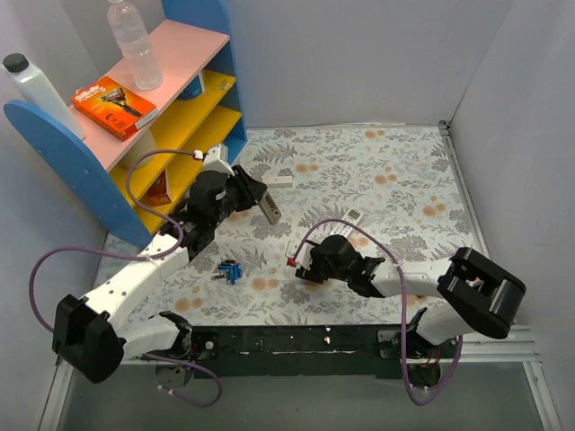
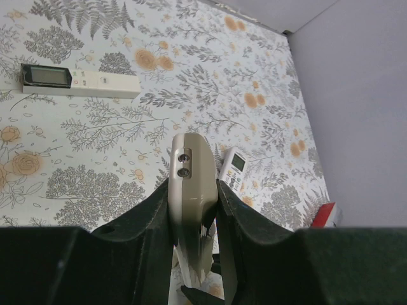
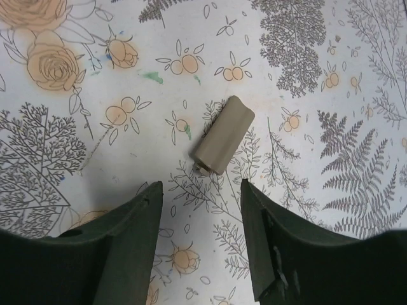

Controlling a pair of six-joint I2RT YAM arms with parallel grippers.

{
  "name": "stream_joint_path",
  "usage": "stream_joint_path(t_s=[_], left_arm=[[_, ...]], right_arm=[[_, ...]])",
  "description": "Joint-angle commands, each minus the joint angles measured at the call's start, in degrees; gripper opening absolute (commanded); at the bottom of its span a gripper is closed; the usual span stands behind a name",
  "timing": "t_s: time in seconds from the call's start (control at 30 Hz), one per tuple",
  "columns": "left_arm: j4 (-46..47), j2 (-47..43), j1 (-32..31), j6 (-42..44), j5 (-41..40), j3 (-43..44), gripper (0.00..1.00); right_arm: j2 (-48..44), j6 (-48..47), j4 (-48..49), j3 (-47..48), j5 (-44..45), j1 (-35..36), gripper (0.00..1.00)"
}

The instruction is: Load the batteries into the remote control

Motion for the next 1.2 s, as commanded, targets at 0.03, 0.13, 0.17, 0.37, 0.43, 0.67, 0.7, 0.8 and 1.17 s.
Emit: stream_joint_path(t_s=[0.03,0.13,0.17,0.37,0.43,0.67,0.7,0.8,1.17], left_arm=[[-0.1,-11.5,0.2,3.6,1.4,-3.0,0.0],[-0.1,-16.4,0.4,4.8,1.1,-5.6,0.0],[-0.3,-19.8,0.3,5.2,0.9,-6.1,0.0],[-2.4,-33.2,0.4,8.3,-2.5,-11.1,0.0],[-2.4,-36.6,0.3,8.7,-3.7,-12.7,0.0],[-4.1,-47.4,0.3,12.7,-7.7,-15.1,0.0],[-4.4,-48.1,0.3,13.1,-8.7,-15.2,0.0],[-4.6,-51.0,0.3,13.5,-10.6,-16.1,0.0],[-6.3,-56.8,0.3,13.6,-15.9,-17.5,0.0]], right_arm=[[-6.5,13.6,-6.7,5.2,-0.9,-0.1,0.66],[-6.5,23.7,-7.4,7.4,-3.8,-0.1,0.67],[-6.0,26.2,-8.2,9.8,-4.4,-0.2,0.66],[2.5,35.8,-12.8,21.6,-16.3,0.0,0.74],[6.3,39.0,-15.0,24.5,-15.4,0.3,0.73],[18.3,48.5,-26.7,39.2,-4.8,4.9,0.66],[19.5,49.2,-27.3,40.5,-3.1,5.3,0.63],[23.5,52.1,-28.6,44.5,-1.7,6.8,0.55],[32.4,54.3,-31.2,54.4,3.4,10.0,0.38]])
